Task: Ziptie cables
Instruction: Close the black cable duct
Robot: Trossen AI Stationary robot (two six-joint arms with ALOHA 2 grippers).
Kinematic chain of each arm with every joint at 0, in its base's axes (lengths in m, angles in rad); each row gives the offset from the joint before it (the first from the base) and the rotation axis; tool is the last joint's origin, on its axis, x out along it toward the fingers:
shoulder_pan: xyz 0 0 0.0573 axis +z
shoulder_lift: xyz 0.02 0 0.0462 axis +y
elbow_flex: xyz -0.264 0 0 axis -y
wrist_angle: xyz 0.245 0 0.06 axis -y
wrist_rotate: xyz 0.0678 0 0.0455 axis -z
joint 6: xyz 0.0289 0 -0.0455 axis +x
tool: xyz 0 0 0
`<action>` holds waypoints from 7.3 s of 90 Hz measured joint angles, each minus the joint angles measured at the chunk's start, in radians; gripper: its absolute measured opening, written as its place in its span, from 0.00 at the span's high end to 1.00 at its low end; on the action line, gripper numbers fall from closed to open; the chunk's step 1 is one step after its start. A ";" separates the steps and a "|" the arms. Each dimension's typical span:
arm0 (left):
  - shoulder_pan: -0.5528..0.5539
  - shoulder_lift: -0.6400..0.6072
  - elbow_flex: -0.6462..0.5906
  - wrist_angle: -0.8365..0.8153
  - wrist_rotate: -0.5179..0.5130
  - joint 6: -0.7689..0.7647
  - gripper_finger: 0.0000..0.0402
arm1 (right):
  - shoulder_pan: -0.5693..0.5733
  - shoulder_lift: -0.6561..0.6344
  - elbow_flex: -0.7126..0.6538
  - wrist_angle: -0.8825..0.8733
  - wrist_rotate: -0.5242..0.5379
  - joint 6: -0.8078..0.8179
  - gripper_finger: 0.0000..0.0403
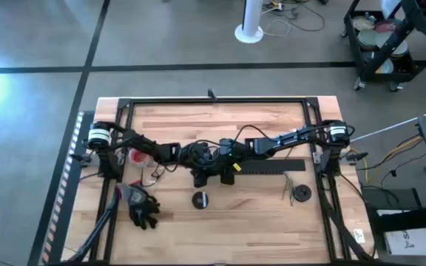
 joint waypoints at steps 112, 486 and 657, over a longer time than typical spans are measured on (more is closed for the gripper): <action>-0.011 -0.089 -0.151 0.054 -0.029 -0.029 0.56 | 0.000 0.002 -0.036 0.054 0.005 -0.005 0.44; -0.012 -0.136 -0.314 0.137 -0.070 -0.130 0.68 | -0.015 -0.038 -0.062 -0.135 -0.079 -0.093 0.45; -0.065 0.106 -0.306 0.433 -0.136 -0.174 0.41 | -0.025 0.009 -0.041 -0.037 -0.063 -0.050 0.44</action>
